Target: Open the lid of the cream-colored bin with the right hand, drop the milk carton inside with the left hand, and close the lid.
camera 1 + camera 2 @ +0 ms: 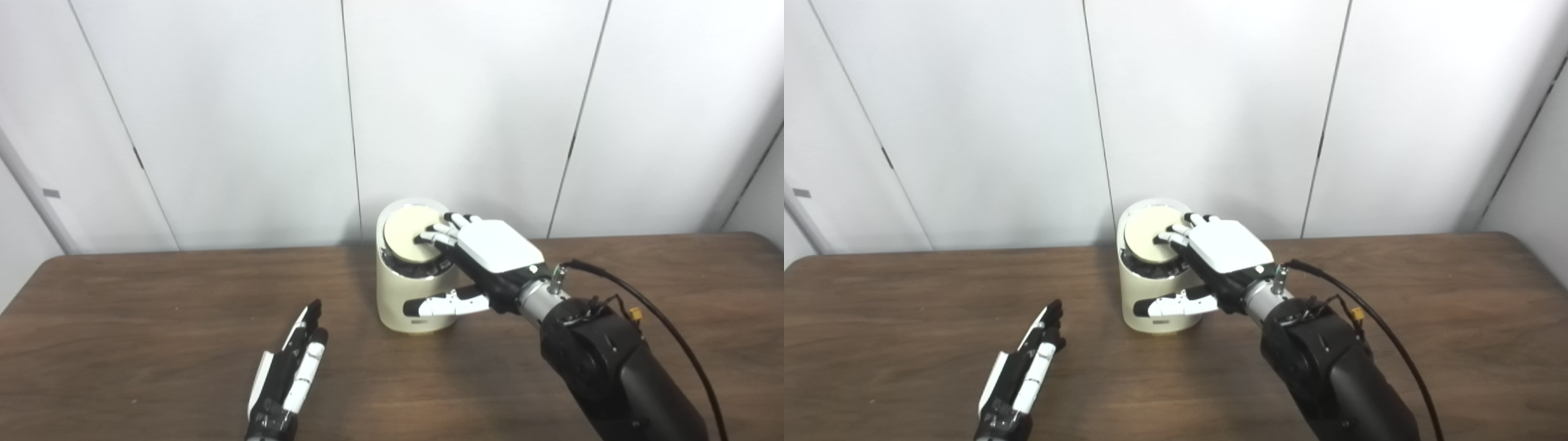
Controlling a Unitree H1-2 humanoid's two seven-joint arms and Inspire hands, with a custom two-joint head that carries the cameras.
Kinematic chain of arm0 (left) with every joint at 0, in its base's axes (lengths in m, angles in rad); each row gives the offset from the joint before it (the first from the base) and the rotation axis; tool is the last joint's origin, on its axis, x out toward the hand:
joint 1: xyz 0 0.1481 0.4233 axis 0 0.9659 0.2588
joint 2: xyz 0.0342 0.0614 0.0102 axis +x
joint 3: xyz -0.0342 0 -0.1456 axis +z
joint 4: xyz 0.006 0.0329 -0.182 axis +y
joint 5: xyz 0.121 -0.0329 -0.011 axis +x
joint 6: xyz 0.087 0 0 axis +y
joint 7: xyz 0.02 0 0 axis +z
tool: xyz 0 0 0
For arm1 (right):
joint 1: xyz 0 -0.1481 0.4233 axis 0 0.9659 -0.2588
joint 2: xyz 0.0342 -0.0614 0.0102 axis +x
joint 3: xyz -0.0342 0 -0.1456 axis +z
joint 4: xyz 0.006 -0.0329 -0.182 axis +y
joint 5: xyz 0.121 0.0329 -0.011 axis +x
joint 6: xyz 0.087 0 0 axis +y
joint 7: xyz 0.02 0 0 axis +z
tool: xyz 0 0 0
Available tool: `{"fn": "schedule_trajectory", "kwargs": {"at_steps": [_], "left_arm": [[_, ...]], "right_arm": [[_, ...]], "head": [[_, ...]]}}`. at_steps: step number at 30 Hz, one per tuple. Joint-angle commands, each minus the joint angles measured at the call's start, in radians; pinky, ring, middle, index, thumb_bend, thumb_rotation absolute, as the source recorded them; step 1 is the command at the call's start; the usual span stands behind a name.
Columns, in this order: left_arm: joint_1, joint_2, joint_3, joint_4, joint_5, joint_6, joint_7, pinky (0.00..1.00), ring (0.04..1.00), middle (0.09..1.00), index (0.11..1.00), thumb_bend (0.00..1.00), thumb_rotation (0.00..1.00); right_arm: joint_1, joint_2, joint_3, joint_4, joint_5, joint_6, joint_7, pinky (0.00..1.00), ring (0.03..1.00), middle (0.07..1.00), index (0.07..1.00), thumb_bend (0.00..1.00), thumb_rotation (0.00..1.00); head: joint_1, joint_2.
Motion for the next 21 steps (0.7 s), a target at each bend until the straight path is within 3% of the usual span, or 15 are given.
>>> {"fn": "schedule_trajectory", "kwargs": {"at_steps": [1,8,21], "left_arm": [[-0.018,-0.002,-0.003,-0.026,0.010,-0.011,0.007,1.00,1.000,0.985,0.992,0.60,0.85],[-0.022,-0.004,0.005,-0.026,-0.001,-0.019,0.008,1.00,1.000,0.992,1.000,0.56,0.88],[-0.025,-0.014,0.011,-0.037,-0.006,-0.014,0.009,1.00,1.000,0.994,1.000,0.59,0.85]], "right_arm": [[-0.019,-0.018,-0.009,-0.039,-0.025,-0.016,0.015,1.00,1.000,0.930,0.871,0.63,0.98],[0.006,-0.012,-0.026,-0.049,-0.032,-0.045,0.025,1.00,1.000,0.941,0.862,0.64,0.99],[0.022,0.005,-0.012,0.000,-0.046,-0.081,0.025,1.00,1.000,0.978,0.828,0.66,0.98]], "head": [[-0.002,0.004],[0.002,0.011],[0.009,0.022]]}}
